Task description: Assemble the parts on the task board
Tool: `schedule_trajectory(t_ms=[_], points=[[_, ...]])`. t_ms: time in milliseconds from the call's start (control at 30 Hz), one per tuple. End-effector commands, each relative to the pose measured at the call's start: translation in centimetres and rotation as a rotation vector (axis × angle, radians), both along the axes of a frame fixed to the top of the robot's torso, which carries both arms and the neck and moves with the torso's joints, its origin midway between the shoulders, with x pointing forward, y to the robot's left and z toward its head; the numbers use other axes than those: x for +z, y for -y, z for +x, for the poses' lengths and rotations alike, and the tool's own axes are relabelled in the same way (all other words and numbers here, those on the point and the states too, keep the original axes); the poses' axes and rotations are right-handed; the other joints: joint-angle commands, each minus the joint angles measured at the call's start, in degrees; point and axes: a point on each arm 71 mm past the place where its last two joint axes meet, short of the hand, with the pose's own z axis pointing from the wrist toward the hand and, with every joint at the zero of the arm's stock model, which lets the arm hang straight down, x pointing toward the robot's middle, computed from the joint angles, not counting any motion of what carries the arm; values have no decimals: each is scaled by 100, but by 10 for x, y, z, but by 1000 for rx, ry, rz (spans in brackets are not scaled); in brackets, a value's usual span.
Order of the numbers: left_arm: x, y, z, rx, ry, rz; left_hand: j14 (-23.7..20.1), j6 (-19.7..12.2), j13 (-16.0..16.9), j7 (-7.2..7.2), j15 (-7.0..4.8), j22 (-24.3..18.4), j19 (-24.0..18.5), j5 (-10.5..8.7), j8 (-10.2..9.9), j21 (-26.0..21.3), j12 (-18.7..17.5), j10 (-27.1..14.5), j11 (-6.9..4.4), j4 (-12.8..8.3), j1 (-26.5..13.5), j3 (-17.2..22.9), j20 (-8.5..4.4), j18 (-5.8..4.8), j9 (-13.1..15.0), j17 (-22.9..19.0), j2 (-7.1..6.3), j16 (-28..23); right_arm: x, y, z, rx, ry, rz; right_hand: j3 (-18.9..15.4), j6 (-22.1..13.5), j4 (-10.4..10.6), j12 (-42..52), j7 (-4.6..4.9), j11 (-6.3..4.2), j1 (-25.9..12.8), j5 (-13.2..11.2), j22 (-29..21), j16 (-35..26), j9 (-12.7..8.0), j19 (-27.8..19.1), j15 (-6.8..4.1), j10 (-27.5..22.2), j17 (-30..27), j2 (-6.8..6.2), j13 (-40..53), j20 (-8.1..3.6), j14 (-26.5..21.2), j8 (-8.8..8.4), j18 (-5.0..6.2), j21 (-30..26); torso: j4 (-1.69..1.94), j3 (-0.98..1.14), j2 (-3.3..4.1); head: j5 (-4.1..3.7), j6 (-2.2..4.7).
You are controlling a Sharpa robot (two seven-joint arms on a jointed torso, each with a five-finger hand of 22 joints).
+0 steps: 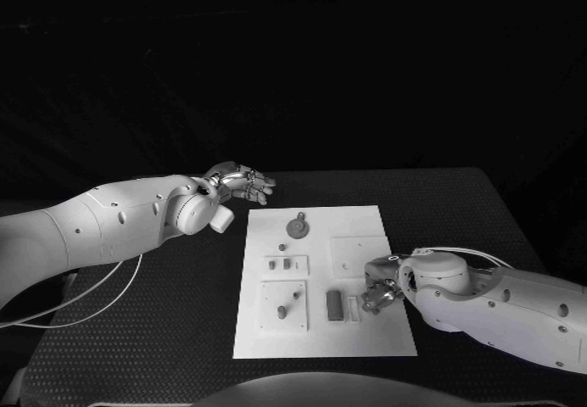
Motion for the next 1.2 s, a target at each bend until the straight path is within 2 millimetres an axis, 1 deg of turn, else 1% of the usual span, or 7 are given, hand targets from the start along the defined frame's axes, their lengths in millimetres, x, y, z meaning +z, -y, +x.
schedule_trajectory(t_ms=[33, 133, 233, 400, 600, 800, 1200], points=[[1, 3, 0, -16, 2, -9, 3, -32, -4, -18, 20, -7, -31, 14, 39, 18, -3, -19, -18, 26, -41, 2, 14, 31, -9, 9, 19, -32, -16, 23, -2, -56, -21, -113, -34, -182, -14, -11, 177, 11, 601, 40, 116, 30, -920, -39, 17, -27, 9, 382, -6, 8, -35, -265, 44, 20, -2, 0, -1, -18, -2], [1, 3, 0, -15, 3, -8, 3, -32, -5, -18, 20, -7, -31, 14, 39, 18, -3, -18, -18, 26, -41, 2, 14, 31, -10, 10, 19, -33, -15, 25, -1, -110, -30, -48, -48, -168, -12, -6, 173, 8, 635, 40, 115, 38, -916, -35, 17, -16, 30, 403, -6, 12, -18, -256, 44, 24, -1, -2, -3, -23, -2], [1, 2, 0, -12, 4, -8, 3, -32, -5, -19, 20, -7, -31, 14, 40, 18, -3, -18, -18, 26, -41, 2, 14, 31, -10, 11, 19, -33, -12, 28, -2, -211, -48, 76, -78, -133, -12, 10, 161, -3, 670, 40, 111, 60, -907, -11, 14, 23, 87, 423, -7, 11, 36, -236, 44, 39, -1, 0, -2, -23, -2], [1, 2, 0, -13, 3, -8, 3, -31, -4, -19, 20, -6, -31, 15, 41, 19, -2, -17, -19, 26, -38, 3, 14, 31, -10, 13, 19, -34, 3, 28, 4, -352, -81, 243, -126, -79, -10, 24, 139, -24, 673, 40, 104, 83, -900, 36, 4, 83, 157, 421, -16, 2, 116, -210, 44, 56, -2, -1, -3, -35, -3], [1, 2, -1, -12, 3, -8, 4, -29, -4, -20, 19, -6, -31, 14, 43, 19, -1, -15, -20, 25, -34, 4, 14, 32, -11, 15, 19, -36, 12, 28, 2, -457, -145, 343, -147, -32, -10, 26, 118, -45, 673, 40, 96, 88, -901, 74, -11, 133, 159, 404, -27, -14, 156, -192, 44, 64, -2, -8, -2, -50, -10], [1, 3, -1, -15, 2, -9, 4, -27, -4, -21, 20, -5, -32, 14, 45, 20, 0, -13, -21, 25, -34, 3, 14, 32, -11, 17, 16, -37, 12, 21, -4, -503, -210, 392, -156, -22, -7, 22, 113, -51, 662, 40, 91, 89, -905, 91, -19, 152, 170, 402, -35, -20, 178, -192, 44, 64, -1, -3, -1, -48, -19], [1, 4, -2, -18, 0, -10, 4, -26, -3, -21, 20, -5, -32, 14, 47, 20, 1, -11, -21, 27, -35, 2, 15, 31, -12, 22, 12, -41, 7, 13, -10, -487, -271, 381, -173, -21, -4, 12, 113, -52, 626, 40, 86, 85, -915, 96, -25, 164, 162, 403, -43, -21, 185, -199, 44, 56, -6, 7, 2, -36, -48]])
